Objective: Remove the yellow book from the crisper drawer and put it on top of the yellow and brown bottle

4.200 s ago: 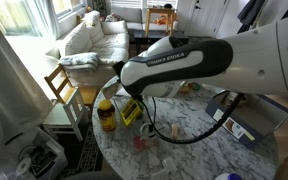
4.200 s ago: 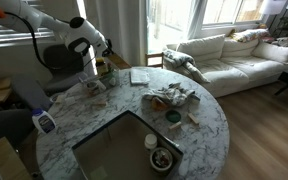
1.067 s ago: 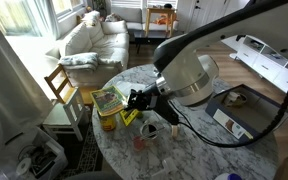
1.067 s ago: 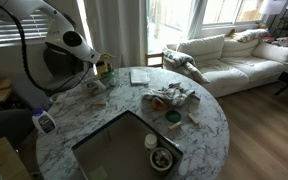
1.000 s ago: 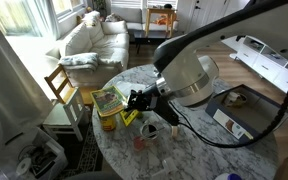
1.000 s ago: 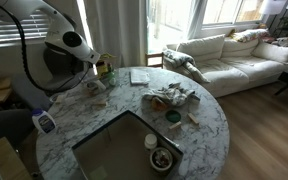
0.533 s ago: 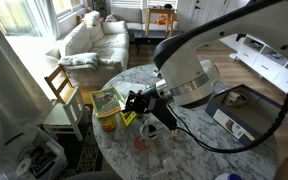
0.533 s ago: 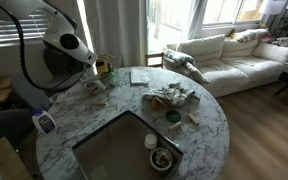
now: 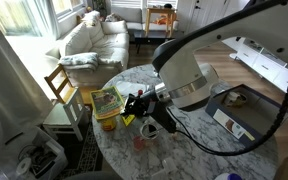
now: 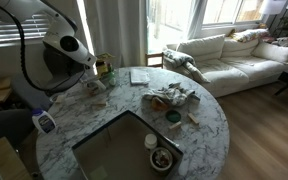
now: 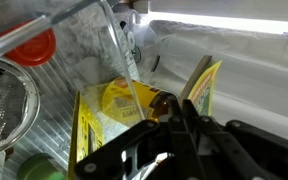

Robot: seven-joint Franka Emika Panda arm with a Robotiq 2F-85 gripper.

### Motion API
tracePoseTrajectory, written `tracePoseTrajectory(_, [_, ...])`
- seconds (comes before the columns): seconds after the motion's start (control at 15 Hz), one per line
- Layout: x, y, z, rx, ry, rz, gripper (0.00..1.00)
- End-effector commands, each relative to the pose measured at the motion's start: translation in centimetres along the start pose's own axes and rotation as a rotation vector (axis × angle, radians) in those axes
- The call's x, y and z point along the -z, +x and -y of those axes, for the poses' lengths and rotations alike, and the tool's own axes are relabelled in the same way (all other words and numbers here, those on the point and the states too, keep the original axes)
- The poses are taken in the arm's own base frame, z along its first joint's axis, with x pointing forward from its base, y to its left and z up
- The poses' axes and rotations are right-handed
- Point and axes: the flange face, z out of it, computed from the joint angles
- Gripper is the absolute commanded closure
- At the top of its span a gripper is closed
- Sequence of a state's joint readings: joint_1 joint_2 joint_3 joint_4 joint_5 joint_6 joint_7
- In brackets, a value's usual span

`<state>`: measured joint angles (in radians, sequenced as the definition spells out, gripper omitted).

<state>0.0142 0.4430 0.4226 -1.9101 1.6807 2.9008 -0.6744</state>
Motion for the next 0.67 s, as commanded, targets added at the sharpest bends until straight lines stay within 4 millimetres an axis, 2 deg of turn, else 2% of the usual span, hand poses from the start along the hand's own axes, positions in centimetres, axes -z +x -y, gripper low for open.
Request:
tracePoseTrajectory(0.0, [-0.4,-0.46,-0.24,-0.012,0.025,0.02,0.98])
tracePoseTrajectory(0.6, [-0.96,-1.13,-0.15,-0.024,0.042,0.052,0.98])
